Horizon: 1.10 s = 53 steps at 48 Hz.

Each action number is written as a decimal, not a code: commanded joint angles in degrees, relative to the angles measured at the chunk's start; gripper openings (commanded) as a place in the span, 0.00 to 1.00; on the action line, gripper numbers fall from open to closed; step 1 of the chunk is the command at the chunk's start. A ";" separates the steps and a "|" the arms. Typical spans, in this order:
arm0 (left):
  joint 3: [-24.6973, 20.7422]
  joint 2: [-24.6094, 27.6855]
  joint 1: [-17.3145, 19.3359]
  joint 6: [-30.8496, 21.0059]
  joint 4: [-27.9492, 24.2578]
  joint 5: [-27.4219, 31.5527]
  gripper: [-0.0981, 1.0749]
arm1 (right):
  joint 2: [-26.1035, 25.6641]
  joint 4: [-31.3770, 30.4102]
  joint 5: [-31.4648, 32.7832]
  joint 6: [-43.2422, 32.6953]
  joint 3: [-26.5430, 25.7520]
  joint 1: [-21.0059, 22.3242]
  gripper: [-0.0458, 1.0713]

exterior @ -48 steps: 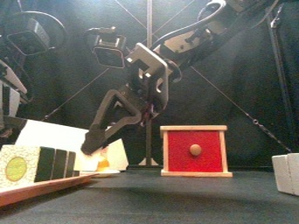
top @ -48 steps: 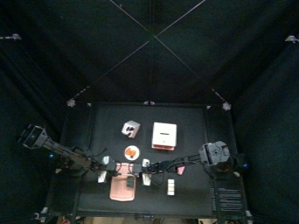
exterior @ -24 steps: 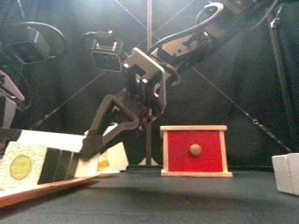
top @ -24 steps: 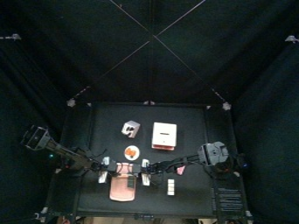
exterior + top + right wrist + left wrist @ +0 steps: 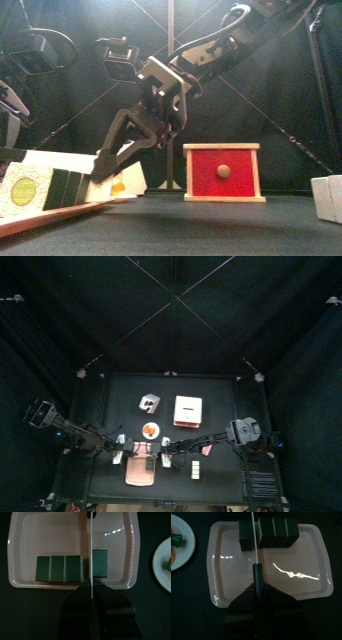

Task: Cut sushi roll

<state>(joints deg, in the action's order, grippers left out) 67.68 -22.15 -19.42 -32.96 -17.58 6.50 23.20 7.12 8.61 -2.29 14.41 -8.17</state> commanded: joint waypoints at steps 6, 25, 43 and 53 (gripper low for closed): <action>-0.09 -2.20 1.58 0.09 -1.58 0.44 0.44 | -2.46 -0.18 0.88 0.26 -0.35 0.79 0.37; -0.35 -4.48 2.20 0.26 -1.67 0.97 0.44 | -3.96 -1.41 1.14 0.26 -0.70 0.70 0.37; -0.44 -12.66 1.58 0.18 -2.64 2.20 0.44 | -7.56 -3.08 1.14 0.26 -0.26 0.53 0.37; -0.18 -13.80 1.41 0.09 -2.55 2.29 0.44 | -8.09 -3.16 1.23 0.26 -0.18 -0.09 0.37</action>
<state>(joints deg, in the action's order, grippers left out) 68.20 -35.95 -17.75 -32.78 -19.95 9.23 17.75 4.04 9.76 -2.20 14.68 -7.47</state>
